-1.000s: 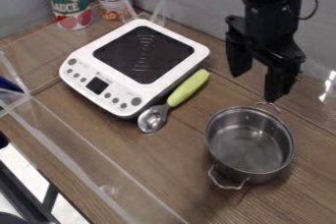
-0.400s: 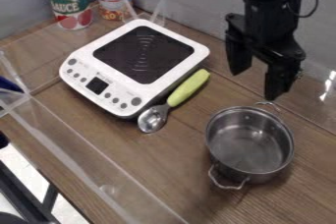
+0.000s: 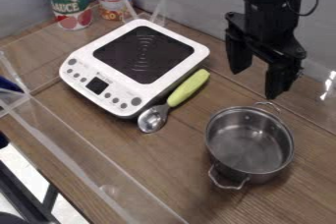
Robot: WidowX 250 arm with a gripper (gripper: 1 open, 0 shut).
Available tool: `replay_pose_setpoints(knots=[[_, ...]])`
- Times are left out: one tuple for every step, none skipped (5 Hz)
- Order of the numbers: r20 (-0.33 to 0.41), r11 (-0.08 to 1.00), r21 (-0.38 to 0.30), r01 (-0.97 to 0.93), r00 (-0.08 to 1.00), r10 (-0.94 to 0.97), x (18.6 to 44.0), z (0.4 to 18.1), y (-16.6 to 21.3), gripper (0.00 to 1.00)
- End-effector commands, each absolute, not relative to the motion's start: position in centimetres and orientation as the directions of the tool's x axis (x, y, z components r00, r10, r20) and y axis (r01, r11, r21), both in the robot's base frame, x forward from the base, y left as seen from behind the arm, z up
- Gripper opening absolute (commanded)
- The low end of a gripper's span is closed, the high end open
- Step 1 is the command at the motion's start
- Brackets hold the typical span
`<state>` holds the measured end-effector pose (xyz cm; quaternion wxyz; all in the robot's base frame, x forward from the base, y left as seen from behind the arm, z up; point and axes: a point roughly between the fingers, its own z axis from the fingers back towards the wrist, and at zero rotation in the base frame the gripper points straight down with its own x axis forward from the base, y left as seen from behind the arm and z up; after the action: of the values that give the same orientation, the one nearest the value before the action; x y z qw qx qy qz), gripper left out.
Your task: Remove silver pot from the white and black stove top and place it on the table
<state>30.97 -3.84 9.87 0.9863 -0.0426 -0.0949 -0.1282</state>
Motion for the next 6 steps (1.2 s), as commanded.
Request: replay_pose_setpoints(knots=[[0.247,0.965,-0.045,0.259,0.939,-0.240,31.4,11.3,-3.8,1.00],[0.238,0.966,-0.049,0.252,0.943,-0.234,31.3,11.0,-3.9,1.00],[0.229,0.968,-0.052,0.247,0.946,-0.229,31.2,10.7,-3.9,1.00],[0.217,0.969,-0.055,0.242,0.950,-0.225,31.1,10.4,-3.9,1.00],[0.208,0.969,-0.056,0.242,0.952,-0.226,31.1,10.1,-4.0,1.00],[0.200,0.968,-0.055,0.244,0.953,-0.228,31.1,9.9,-4.0,1.00]])
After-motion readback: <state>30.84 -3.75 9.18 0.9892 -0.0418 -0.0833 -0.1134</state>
